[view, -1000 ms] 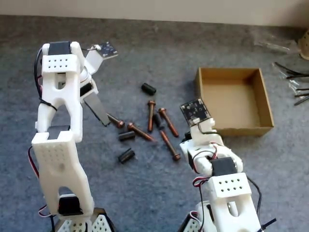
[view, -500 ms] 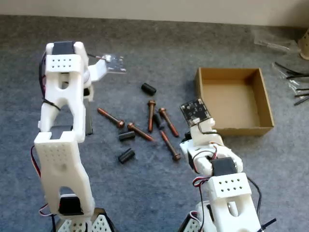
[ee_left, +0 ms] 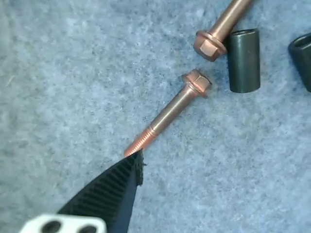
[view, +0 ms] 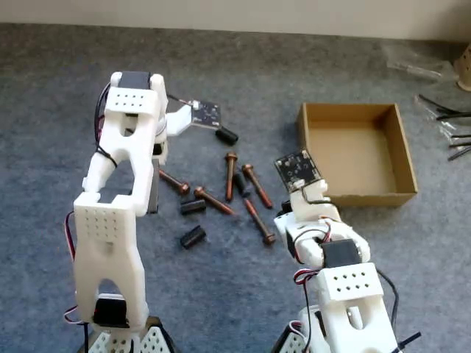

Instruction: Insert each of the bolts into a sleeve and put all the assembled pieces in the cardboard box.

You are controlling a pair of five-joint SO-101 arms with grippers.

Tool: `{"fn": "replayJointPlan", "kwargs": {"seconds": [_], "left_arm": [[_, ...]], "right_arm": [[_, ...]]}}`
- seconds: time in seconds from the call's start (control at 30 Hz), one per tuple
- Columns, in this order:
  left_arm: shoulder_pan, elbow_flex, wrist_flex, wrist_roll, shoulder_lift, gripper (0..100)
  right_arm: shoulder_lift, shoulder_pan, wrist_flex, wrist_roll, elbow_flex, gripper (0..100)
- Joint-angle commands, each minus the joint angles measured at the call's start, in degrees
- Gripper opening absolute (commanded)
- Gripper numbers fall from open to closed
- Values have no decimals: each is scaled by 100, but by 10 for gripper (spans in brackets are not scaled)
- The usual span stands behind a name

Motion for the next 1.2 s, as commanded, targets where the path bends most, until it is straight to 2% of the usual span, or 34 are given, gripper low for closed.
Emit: {"fn": "replayJointPlan", "kwargs": {"seconds": [0.0, 0.3, 0.4, 0.47, 0.63, 0.77, 0.9, 1.17], "left_arm": [[127, -251, -9, -1213, -84, 588], [154, -242, -316, -1222, -84, 588], [154, -224, -440, -1442, -84, 585], [154, -224, -440, -1495, -84, 557], [154, -224, -448, -1635, -84, 383], [154, -233, -448, -1732, -75, 300], [207, -215, -519, -1802, 4, 295], [268, -251, -695, -2497, 646, 296]], "right_arm": [[-110, 66, -110, 70, -57, 5], [-110, 66, -110, 70, -57, 5], [-110, 66, -110, 70, -57, 5], [-110, 66, -110, 70, -57, 5], [-110, 66, -110, 70, -57, 5], [-110, 66, -110, 70, -57, 5], [-110, 66, -110, 70, -57, 5], [-110, 66, -110, 70, -57, 5]]}}
